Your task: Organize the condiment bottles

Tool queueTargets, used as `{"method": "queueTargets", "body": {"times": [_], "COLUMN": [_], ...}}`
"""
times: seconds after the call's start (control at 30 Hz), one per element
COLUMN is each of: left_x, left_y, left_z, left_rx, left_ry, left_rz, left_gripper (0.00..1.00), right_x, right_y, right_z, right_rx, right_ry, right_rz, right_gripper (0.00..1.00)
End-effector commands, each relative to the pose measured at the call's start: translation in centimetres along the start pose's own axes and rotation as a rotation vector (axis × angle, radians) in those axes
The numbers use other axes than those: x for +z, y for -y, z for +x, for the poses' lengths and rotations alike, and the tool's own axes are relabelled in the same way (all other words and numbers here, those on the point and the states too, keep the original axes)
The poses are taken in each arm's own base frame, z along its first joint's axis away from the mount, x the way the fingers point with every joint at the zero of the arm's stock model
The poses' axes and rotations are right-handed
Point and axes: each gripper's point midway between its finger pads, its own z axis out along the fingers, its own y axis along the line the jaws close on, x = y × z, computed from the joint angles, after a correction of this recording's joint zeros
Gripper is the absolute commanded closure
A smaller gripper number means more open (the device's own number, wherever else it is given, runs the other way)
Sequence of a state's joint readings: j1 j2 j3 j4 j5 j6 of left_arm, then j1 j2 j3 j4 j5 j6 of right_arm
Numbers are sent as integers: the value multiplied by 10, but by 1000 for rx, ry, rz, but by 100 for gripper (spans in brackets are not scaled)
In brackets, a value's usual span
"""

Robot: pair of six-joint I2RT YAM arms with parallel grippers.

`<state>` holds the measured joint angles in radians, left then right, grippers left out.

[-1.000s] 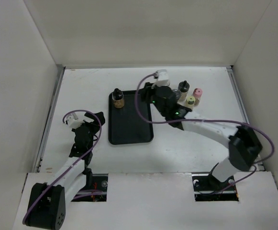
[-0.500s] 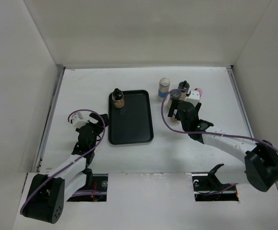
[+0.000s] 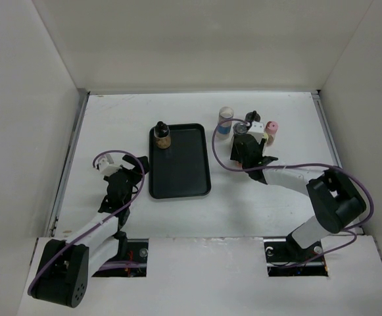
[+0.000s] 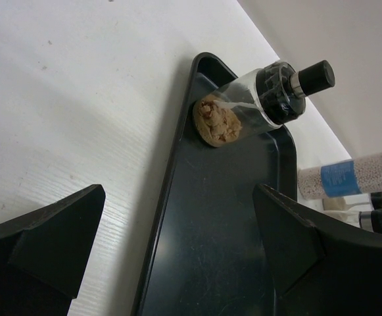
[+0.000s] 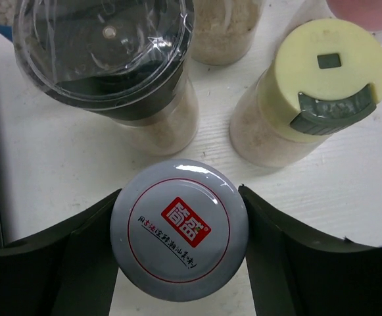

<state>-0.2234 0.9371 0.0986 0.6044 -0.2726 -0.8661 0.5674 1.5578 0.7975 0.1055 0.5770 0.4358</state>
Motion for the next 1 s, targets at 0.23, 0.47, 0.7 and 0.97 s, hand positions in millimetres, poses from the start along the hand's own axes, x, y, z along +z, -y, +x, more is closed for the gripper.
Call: {"method": "queueTargets", "body": {"times": [0.23, 0.47, 0.7, 0.97], "left_x": [4, 4, 1, 1], "left_y": [24, 23, 21, 22], "left_z": [-18, -19, -23, -21], "left_rx": [-11, -11, -13, -20], "left_ry": [57, 61, 74, 70], "left_rz": [67, 62, 66, 71], "left_gripper": [0, 0, 0, 0], "right_x": [-53, -79, -33, 15], "right_y": [-27, -128, -224, -272], "right_z": [-67, -105, -113, -108], "right_rx": [84, 73, 50, 31], "right_ry": [196, 255, 255, 235], "right_rz": [-113, -366, -463, -454], "right_gripper": [46, 46, 46, 45]}}
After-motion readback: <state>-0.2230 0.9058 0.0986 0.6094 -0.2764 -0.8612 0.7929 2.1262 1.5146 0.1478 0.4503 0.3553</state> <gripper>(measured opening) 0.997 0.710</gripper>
